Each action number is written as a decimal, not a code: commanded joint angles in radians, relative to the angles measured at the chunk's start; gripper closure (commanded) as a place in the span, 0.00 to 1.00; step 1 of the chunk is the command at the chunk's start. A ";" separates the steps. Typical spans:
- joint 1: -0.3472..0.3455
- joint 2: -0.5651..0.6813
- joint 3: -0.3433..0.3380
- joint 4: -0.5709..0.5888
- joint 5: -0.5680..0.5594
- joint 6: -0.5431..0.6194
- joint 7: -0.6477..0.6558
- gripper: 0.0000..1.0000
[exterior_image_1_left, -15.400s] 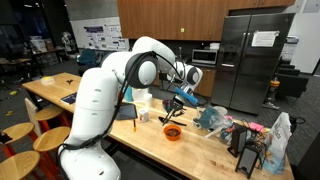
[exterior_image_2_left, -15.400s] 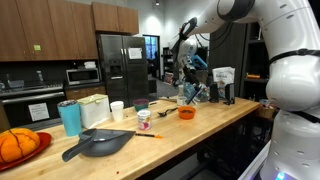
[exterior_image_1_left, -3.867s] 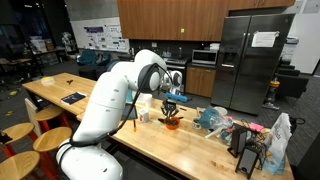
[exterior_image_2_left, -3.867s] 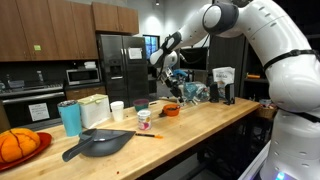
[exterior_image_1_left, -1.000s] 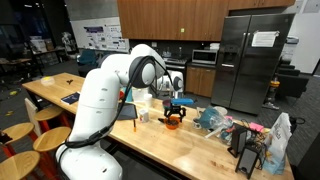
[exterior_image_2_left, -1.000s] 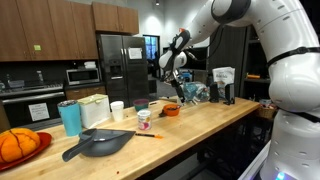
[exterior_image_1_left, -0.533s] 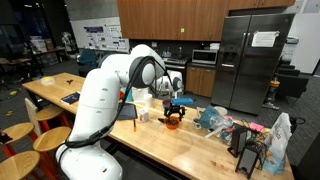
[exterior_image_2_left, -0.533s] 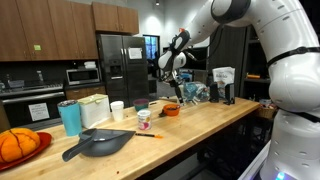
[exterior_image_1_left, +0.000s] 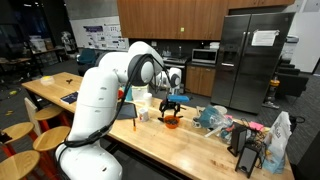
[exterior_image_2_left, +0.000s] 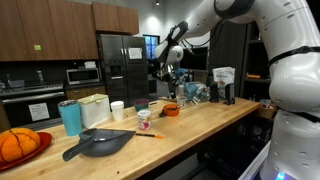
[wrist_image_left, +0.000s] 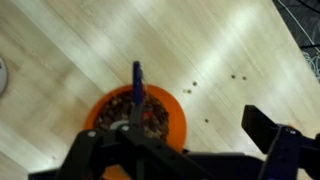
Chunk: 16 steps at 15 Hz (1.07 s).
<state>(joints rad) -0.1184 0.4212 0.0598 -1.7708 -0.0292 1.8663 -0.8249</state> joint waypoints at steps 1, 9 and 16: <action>0.018 -0.115 0.023 0.000 0.110 -0.077 0.061 0.00; 0.061 -0.154 0.018 0.024 0.139 -0.092 0.099 0.00; 0.059 -0.145 0.011 0.010 0.119 -0.088 0.110 0.00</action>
<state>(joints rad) -0.0651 0.2759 0.0855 -1.7558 0.1039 1.7787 -0.7232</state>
